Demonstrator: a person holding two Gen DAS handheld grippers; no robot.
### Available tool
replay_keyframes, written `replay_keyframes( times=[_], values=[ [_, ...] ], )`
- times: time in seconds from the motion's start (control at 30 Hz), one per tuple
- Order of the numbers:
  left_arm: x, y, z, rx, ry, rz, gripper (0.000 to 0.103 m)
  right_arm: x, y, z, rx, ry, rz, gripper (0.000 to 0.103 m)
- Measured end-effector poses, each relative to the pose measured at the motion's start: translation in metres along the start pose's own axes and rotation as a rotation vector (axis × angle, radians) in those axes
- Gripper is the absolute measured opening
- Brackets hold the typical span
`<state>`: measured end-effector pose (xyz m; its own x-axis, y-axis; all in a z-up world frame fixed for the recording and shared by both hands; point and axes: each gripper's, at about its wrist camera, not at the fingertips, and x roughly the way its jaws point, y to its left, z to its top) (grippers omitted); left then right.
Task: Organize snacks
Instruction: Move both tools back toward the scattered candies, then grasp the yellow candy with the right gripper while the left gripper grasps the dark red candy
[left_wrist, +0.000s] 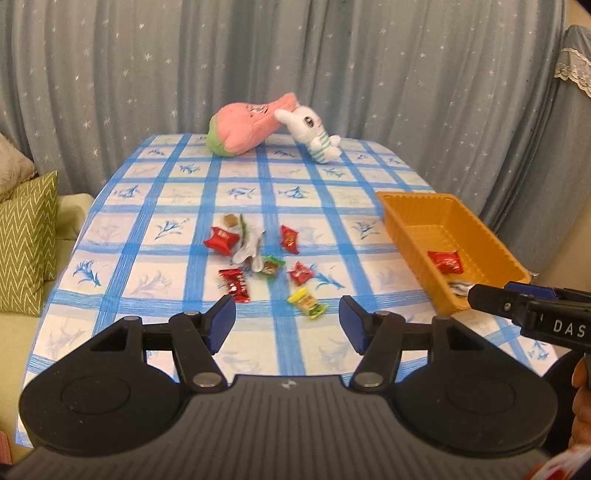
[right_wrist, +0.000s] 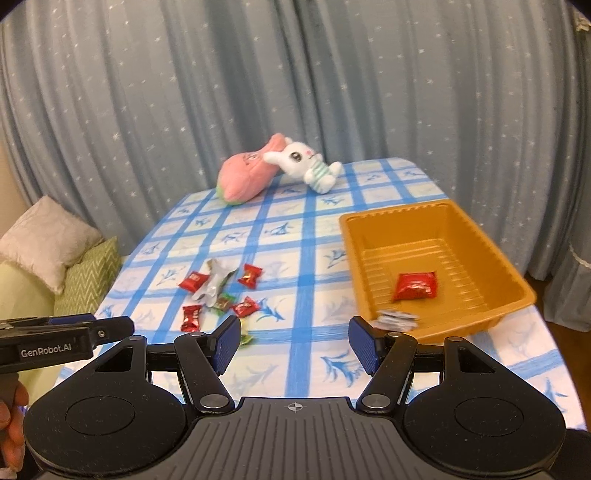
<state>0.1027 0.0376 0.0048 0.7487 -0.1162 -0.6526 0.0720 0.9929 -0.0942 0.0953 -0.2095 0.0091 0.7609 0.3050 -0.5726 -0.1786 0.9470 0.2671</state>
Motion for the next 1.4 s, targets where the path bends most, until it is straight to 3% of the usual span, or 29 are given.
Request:
replay_keyframes(
  times=[0.37,0.77,1.0,1.4],
  values=[
    [0.062,0.047,-0.001,0.086,0.027,0.065,0.059,0.089,0.026,-0.023,-0.138,0.050,0.110,0.064],
    [0.128,0.069,-0.003,0.070,0.061,0.030,0.059,0.178,0.040,-0.038,-0.247,0.103,0.180,0.064],
    [0.142,0.068,-0.004,0.075,0.097,0.029,0.059,0.210,0.042,-0.039,-0.295,0.130,0.167,0.046],
    [0.151,0.065,-0.007,0.066,0.101,0.016,0.059,0.217,0.051,-0.047,-0.363,0.119,0.158,0.021]
  ],
)
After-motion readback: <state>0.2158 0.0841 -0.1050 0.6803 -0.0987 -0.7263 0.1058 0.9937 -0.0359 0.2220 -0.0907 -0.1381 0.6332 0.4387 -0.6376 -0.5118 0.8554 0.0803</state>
